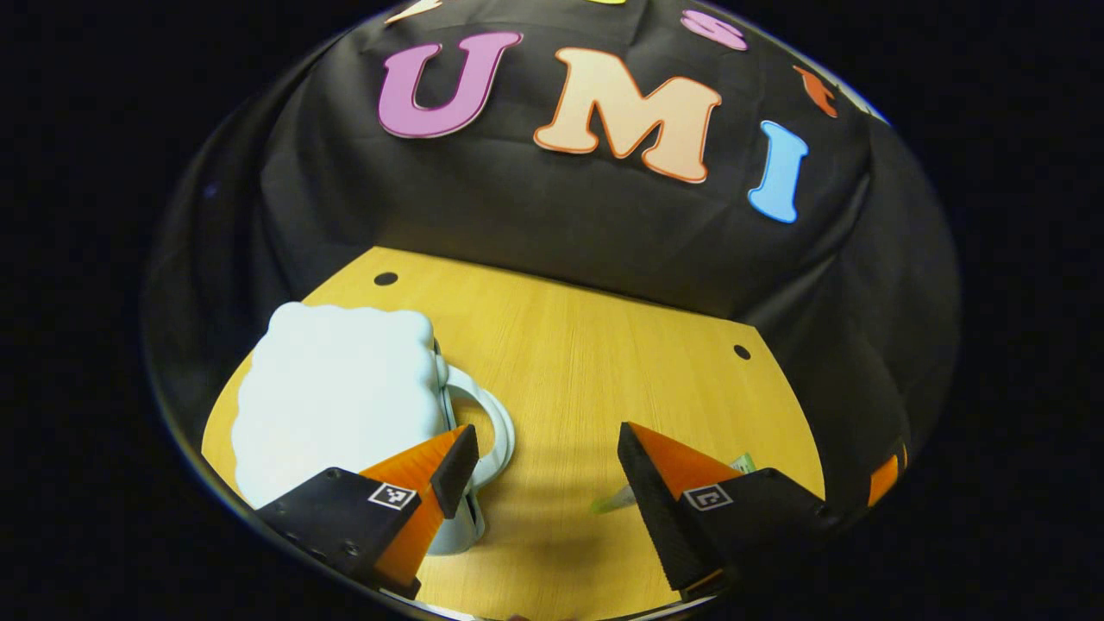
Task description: First open the suitcase, pack the skin care products into it, and then close the suitcase.
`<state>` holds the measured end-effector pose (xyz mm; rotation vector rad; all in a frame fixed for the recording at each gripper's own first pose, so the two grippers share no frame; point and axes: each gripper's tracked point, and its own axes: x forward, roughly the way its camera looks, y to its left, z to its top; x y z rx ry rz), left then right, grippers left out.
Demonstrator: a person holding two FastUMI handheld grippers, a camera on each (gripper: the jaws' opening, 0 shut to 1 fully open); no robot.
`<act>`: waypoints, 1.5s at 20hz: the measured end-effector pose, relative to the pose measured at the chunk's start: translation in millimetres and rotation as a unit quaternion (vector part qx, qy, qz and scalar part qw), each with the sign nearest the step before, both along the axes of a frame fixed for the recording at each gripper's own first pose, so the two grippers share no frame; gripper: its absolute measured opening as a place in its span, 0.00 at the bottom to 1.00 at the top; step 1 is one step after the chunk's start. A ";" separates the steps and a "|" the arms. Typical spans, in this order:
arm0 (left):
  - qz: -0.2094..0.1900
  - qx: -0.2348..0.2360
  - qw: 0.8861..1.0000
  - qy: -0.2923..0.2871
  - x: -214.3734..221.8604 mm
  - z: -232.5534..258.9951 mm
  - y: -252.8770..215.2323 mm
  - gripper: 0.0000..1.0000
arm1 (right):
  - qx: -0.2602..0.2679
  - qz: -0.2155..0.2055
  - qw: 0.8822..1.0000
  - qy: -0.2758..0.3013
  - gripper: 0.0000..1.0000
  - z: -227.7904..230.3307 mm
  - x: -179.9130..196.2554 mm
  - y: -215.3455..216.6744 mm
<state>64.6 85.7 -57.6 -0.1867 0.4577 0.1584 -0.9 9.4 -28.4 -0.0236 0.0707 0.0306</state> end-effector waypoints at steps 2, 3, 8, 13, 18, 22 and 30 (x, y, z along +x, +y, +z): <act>-0.003 -0.005 1.000 0.025 11.8 -7.9 3.4 0.95 | -0.004 -0.002 1.000 -0.001 0.98 1.6 -1.0 -2.9; -0.007 -0.012 0.999 0.040 15.8 -10.9 3.2 0.95 | -0.004 -0.002 1.000 -0.001 0.98 1.6 -1.9 -4.3; 0.000 -0.042 0.993 0.106 39.8 -25.8 8.1 0.95 | 0.008 -0.005 1.000 0.019 0.98 -6.7 -4.1 -9.8; 0.014 -0.057 0.983 0.172 51.1 -50.6 16.1 0.96 | 0.001 -0.005 1.000 0.021 0.98 -10.1 -6.8 -17.7; 0.038 -0.061 0.973 0.221 60.7 -70.6 26.7 0.92 | 0.000 -0.004 0.999 0.035 0.98 -17.8 -8.3 -23.5; 0.047 -0.053 0.966 0.249 66.1 -81.5 33.9 0.75 | 0.002 -0.005 0.999 0.045 0.94 -22.9 -9.3 -29.9; 0.070 -0.045 0.951 0.298 68.9 -105.9 55.2 0.49 | 0.013 -0.017 0.998 0.059 0.94 -34.2 -15.1 -43.5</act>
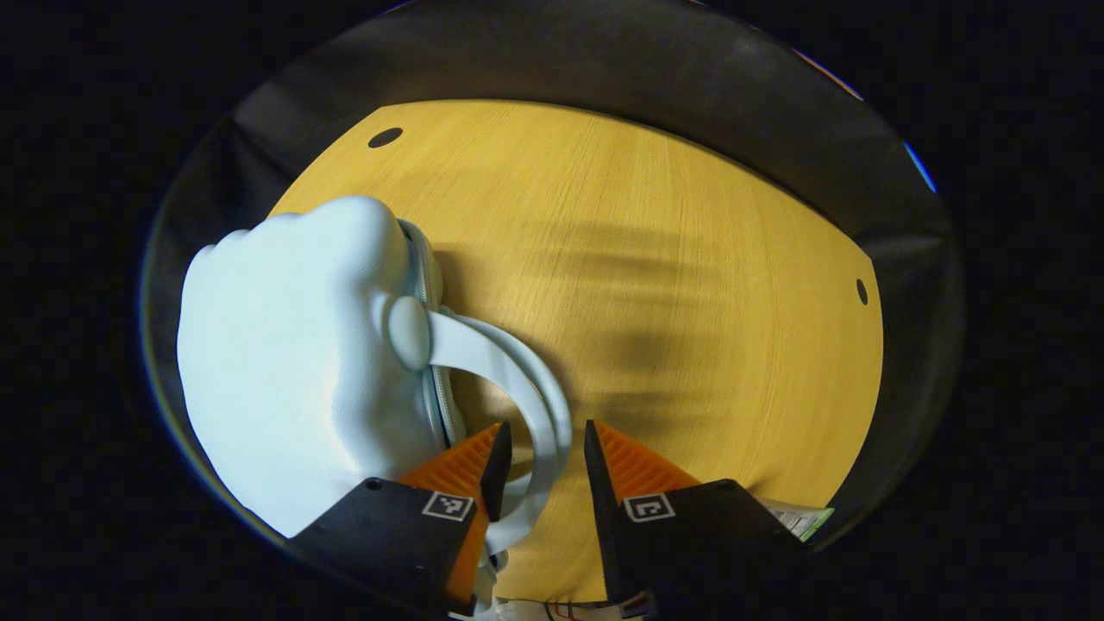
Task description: First open the suitcase, pack the skin care products into it, and then close the suitcase.
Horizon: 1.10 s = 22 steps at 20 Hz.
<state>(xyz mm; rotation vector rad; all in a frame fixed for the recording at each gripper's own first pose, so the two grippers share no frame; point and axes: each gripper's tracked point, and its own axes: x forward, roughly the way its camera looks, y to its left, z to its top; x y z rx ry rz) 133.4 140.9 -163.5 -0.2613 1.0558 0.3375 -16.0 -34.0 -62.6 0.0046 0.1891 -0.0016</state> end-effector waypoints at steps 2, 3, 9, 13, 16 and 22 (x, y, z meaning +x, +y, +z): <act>0.001 0.007 1.000 0.005 1.6 -2.9 5.8 0.41 | 0.001 -0.004 1.000 0.002 0.98 -1.1 -0.5 -2.1; 0.001 0.008 1.000 0.007 2.0 -4.5 6.7 0.30 | 0.000 -0.006 1.000 0.000 0.98 -0.6 -1.4 -3.9; 0.000 0.003 1.000 0.023 5.8 -18.4 6.4 0.22 | -0.007 -0.007 1.000 0.002 0.98 -1.6 -4.4 -4.3; 0.000 -0.003 1.000 0.029 7.9 -20.7 3.0 0.13 | -0.013 -0.004 1.000 0.002 0.98 -1.1 -7.5 -3.0; 0.010 -0.018 1.000 0.018 10.0 -19.7 3.0 0.07 | -0.012 -0.006 1.000 -0.001 0.98 -0.3 -10.3 -3.8; 0.003 -0.022 1.000 -0.008 12.8 -10.7 -1.6 0.01 | -0.015 0.003 1.000 -0.002 0.98 1.3 -13.8 4.4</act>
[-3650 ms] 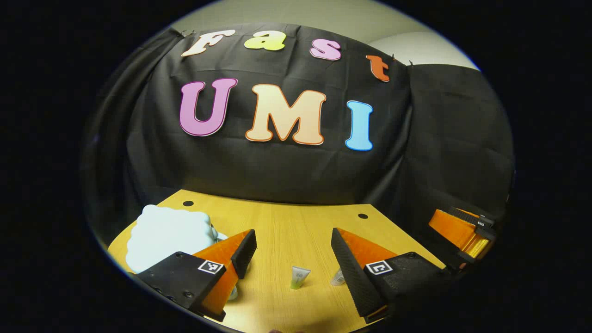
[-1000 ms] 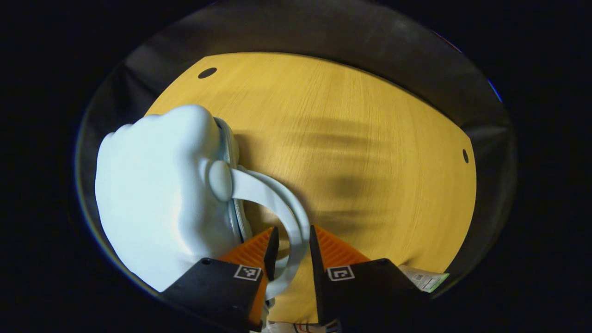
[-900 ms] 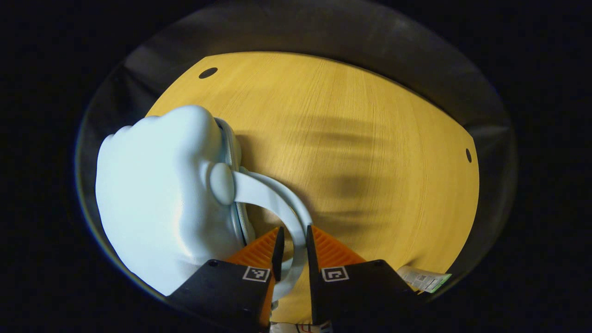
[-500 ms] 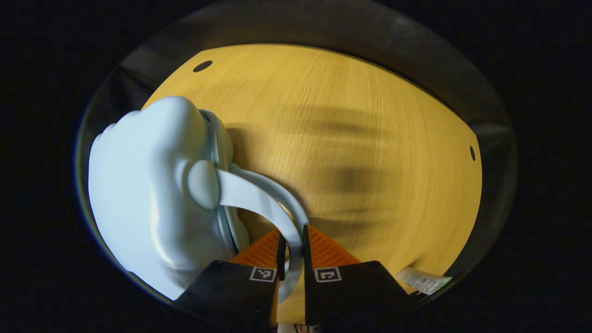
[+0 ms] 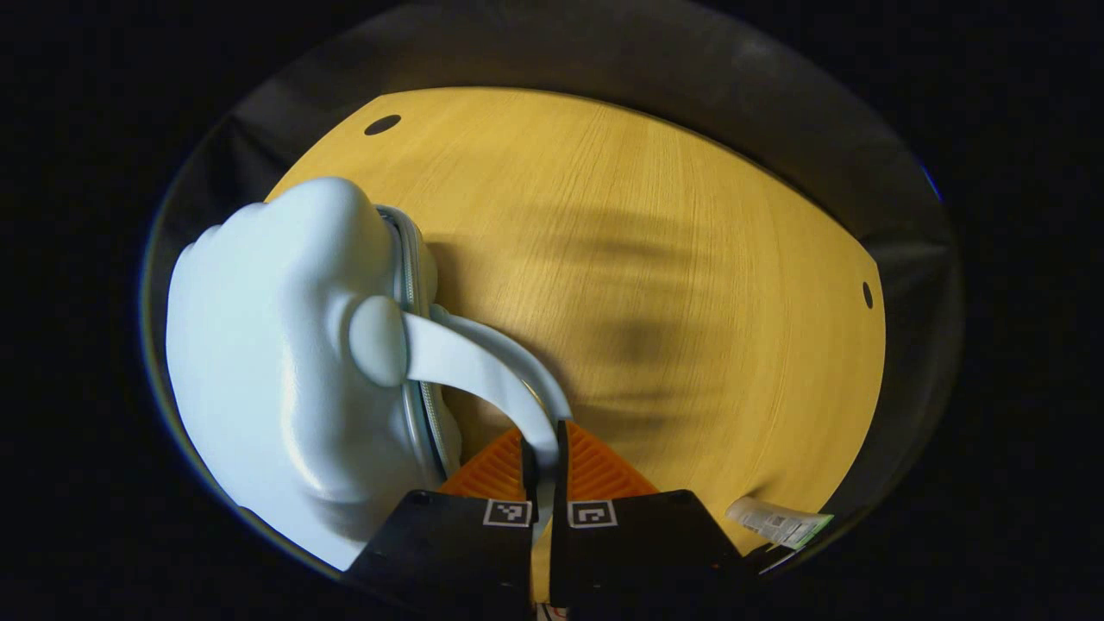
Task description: First open the suitcase, pack the skin care products into it, and then close the suitcase.
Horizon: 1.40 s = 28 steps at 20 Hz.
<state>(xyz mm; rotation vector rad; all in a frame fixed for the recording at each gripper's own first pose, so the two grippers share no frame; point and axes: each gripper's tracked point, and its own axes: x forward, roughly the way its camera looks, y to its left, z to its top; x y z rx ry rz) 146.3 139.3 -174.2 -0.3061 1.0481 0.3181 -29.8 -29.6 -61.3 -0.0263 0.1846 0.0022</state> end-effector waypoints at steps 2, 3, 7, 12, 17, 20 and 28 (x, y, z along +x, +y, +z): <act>0.007 -0.021 1.000 -0.013 -3.0 8.3 -0.8 0.01 | -0.001 0.007 1.000 -0.001 0.98 0.4 0.6 6.3; 0.009 -0.034 0.999 -0.019 -3.8 13.1 -2.2 0.01 | 0.000 0.010 1.000 0.000 0.98 -1.3 1.0 8.5; -0.002 -0.060 0.997 -0.044 -7.6 35.4 -5.1 0.01 | 0.005 0.021 1.000 0.004 0.98 -4.7 1.3 20.8; -0.022 -0.076 0.993 -0.088 -13.8 70.7 -3.6 0.01 | 0.004 0.035 0.999 0.010 0.98 -9.9 2.1 34.6; -0.025 -0.087 0.987 -0.136 -19.0 96.7 5.2 0.01 | 0.010 0.049 0.999 0.016 0.98 -16.5 5.4 49.4; -0.026 -0.085 0.984 -0.157 -24.3 109.4 13.5 0.01 | 0.009 0.059 0.998 0.019 0.98 -17.8 9.9 58.2; 0.019 -0.062 0.977 -0.206 -48.1 142.2 63.9 0.01 | 0.002 0.080 0.997 0.012 0.98 -12.3 24.4 89.3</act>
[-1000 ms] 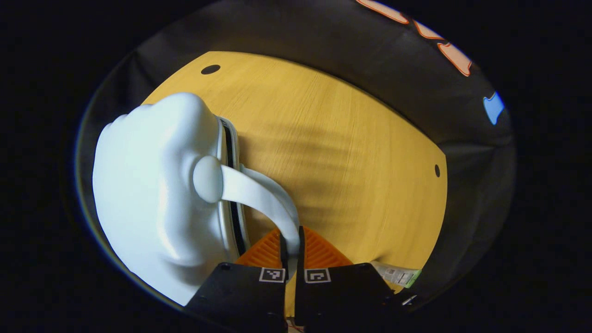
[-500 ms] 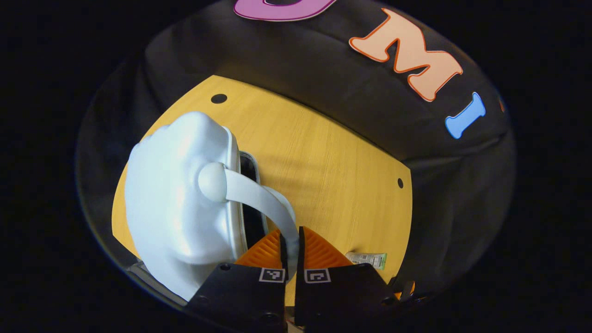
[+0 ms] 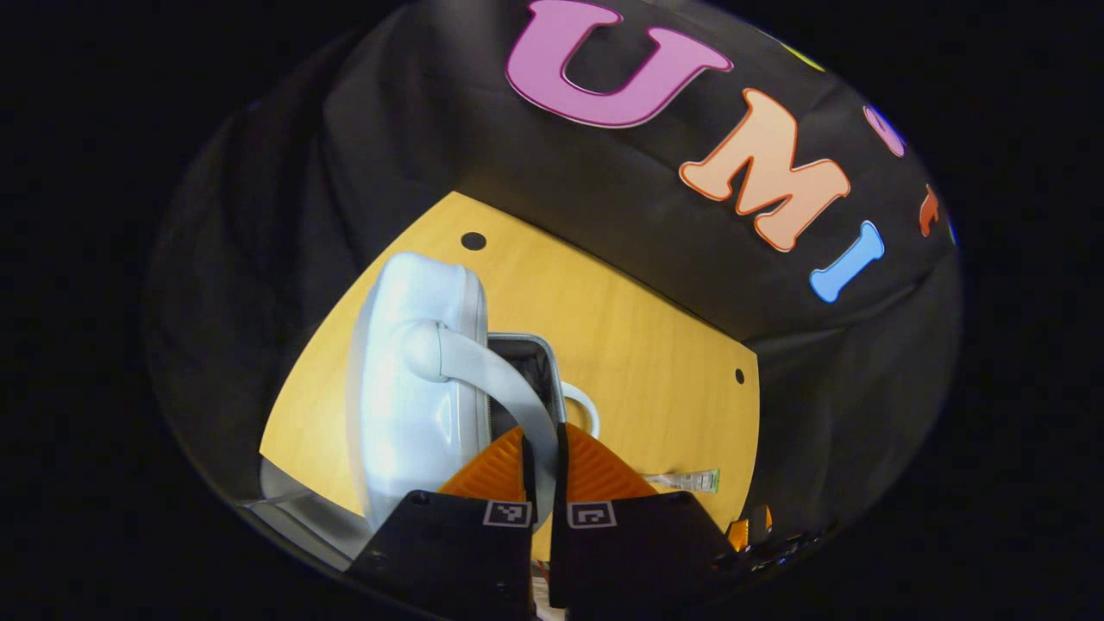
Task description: First open the suitcase, pack the skin care products into it, and then close the suitcase.
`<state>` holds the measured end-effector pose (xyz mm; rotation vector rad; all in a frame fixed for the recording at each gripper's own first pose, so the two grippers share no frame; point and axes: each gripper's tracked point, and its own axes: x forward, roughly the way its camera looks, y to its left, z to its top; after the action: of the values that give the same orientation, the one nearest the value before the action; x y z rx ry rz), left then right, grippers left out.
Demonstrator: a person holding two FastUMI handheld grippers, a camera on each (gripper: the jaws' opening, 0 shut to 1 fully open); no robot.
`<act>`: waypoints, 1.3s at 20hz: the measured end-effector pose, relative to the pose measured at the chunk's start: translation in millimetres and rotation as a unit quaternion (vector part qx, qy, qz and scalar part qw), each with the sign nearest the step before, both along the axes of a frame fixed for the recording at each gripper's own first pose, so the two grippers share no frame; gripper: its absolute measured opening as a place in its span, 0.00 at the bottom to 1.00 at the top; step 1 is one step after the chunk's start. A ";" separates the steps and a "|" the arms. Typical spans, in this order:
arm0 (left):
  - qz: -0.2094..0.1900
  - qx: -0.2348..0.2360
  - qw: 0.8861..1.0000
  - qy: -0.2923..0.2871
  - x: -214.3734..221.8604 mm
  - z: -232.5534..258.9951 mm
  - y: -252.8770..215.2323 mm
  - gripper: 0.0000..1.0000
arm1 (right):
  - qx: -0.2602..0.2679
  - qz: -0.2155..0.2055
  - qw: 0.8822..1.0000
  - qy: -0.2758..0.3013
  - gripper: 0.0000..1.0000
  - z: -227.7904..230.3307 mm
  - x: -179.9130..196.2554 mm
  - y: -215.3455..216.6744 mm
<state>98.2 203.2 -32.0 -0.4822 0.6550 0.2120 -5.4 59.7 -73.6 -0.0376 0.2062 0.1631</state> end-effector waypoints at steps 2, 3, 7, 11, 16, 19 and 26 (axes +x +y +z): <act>0.023 0.001 1.000 -0.010 -5.5 3.5 15.2 0.01 | -0.005 0.005 1.000 -0.002 0.98 -0.8 2.0 11.1; 0.033 0.003 0.999 -0.013 -8.2 3.8 22.8 0.01 | -0.006 0.007 1.000 -0.002 0.98 -1.6 3.6 17.3; 0.070 0.032 0.997 -0.012 -24.2 -2.2 62.3 0.01 | 0.007 0.019 1.000 0.001 0.98 -6.0 9.0 46.5; 0.129 0.062 0.990 0.004 -47.4 -16.0 108.0 0.01 | 0.012 0.019 1.000 0.005 0.98 -11.4 13.7 68.1; 0.177 0.070 0.981 0.037 -72.3 -51.0 145.5 0.01 | 0.013 0.004 1.000 0.009 0.98 -16.0 19.0 81.0; 0.202 0.073 0.975 0.052 -83.4 -73.4 162.2 0.00 | 0.012 -0.002 1.000 0.016 0.94 -21.8 20.1 85.5; 0.221 0.085 0.968 0.088 -73.9 -99.0 166.5 0.01 | -0.001 -0.019 1.000 0.020 0.98 -19.1 23.0 83.1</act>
<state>24.3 369.7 -131.0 -0.4419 0.6898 0.7342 17.6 142.8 -92.7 -0.0326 0.2473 0.1264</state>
